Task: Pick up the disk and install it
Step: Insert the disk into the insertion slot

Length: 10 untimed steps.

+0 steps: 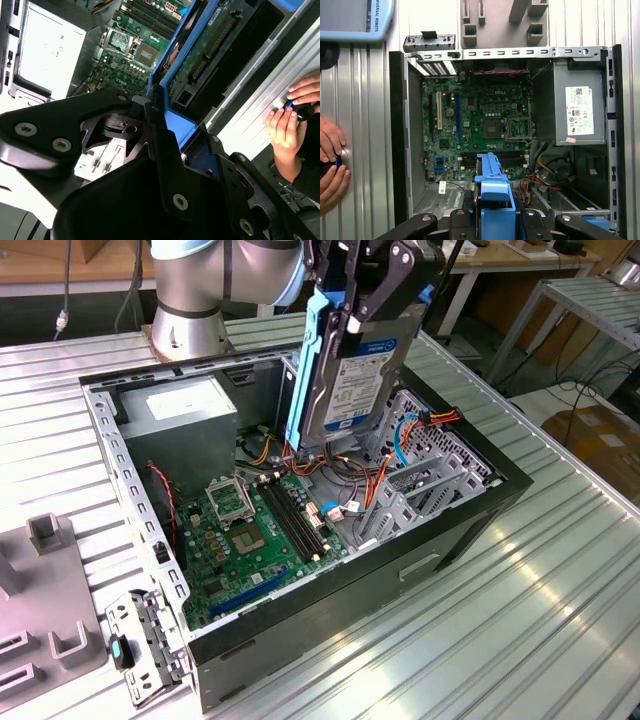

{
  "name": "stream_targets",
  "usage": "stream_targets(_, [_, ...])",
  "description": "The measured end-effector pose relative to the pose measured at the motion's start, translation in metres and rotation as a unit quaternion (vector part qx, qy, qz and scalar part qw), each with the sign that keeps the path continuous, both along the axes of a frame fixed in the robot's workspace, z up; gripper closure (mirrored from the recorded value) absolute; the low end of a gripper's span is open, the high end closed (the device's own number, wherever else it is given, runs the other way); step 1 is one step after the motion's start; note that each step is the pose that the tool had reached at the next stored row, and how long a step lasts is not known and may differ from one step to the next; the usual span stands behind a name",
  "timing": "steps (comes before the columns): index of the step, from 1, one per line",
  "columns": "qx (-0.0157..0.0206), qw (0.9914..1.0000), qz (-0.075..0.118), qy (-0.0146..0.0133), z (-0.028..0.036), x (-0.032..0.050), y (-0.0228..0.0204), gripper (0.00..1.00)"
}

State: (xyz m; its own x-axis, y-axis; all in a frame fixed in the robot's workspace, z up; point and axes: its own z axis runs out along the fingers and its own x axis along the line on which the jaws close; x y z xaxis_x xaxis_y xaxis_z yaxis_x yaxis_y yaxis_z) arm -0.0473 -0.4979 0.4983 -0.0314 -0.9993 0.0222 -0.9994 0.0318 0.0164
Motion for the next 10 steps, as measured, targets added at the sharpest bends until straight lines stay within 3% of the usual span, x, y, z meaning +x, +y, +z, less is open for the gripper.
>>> stream_targets(10, [-0.0001,1.0,0.0,0.0,0.0,0.0031,-0.0006,0.63])
